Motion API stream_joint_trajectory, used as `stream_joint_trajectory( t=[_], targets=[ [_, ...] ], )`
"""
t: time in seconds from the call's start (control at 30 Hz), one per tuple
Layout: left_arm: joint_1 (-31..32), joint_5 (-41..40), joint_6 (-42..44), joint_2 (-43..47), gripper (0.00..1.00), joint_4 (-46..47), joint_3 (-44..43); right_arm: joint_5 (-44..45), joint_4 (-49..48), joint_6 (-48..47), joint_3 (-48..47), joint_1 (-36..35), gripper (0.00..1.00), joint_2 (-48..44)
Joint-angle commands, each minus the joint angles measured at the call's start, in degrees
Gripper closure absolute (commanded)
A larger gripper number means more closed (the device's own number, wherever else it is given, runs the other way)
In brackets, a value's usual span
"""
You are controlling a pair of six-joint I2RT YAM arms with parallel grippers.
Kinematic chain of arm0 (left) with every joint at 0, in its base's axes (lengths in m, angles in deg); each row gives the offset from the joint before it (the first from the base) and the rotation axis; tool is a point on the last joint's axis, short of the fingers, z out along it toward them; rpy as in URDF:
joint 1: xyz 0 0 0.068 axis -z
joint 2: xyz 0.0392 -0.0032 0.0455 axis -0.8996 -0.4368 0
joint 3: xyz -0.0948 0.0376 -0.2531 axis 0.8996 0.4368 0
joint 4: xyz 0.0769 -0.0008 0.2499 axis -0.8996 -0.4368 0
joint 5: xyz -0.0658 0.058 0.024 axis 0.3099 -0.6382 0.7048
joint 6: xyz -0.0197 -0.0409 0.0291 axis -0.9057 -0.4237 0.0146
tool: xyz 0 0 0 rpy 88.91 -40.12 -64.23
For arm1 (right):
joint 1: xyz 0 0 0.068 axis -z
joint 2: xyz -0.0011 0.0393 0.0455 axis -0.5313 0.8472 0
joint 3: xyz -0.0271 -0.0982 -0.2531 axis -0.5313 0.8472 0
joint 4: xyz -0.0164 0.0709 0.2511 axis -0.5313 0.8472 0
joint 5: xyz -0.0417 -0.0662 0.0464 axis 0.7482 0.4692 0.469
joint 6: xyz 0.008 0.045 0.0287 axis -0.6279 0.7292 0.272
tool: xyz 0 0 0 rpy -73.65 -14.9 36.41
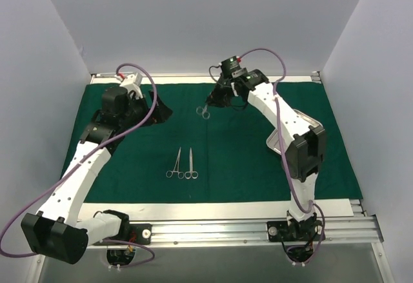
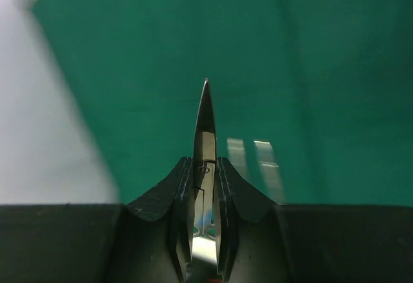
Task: Open and lay out the surgical kit
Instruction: Place the medical item in the surgical kit.
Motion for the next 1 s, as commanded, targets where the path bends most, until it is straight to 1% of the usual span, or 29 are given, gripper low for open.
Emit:
stream_joint_trajectory(
  t=[0.0, 0.03, 0.07, 0.13, 0.27, 0.4, 0.67, 0.97],
  targets=[
    [-4.2, -6.1, 0.1, 0.1, 0.09, -12.0, -1.2, 7.6, 13.3, -21.7, -1.5, -4.3, 1.00, 2.7],
    [-4.7, -5.3, -0.2, 0.0, 0.09, -12.5, -0.7, 8.7, 13.8, -25.3, -1.0, -6.5, 1.00, 3.3],
    [-5.1, -4.9, -0.2, -0.4, 0.09, -12.7, -0.4, 9.2, 13.9, -26.5, 0.1, -7.5, 1.00, 3.8],
    [-5.5, -4.2, -0.2, -0.9, 0.09, -13.2, 0.1, 10.0, 15.9, -27.8, 1.0, -9.3, 1.00, 6.2],
    [-6.7, -2.2, -0.2, -2.1, 0.09, -13.6, 0.6, 11.1, 13.7, -27.5, 3.6, -13.1, 1.00, 8.3],
    [-7.2, -1.5, 0.2, -3.2, 0.10, -14.3, -0.3, 10.3, 12.1, -26.7, 5.4, -13.7, 1.00, 10.3],
    [-7.5, -0.6, 0.5, -4.6, 0.09, -14.1, 0.2, 10.6, 8.4, -25.0, 13.3, -15.4, 1.00, 10.6],
    [-8.1, 0.7, 0.1, -5.0, 0.09, -13.3, 1.8, 8.6, 6.5, -23.8, 15.1, -16.1, 1.00, 11.4]
  ],
)
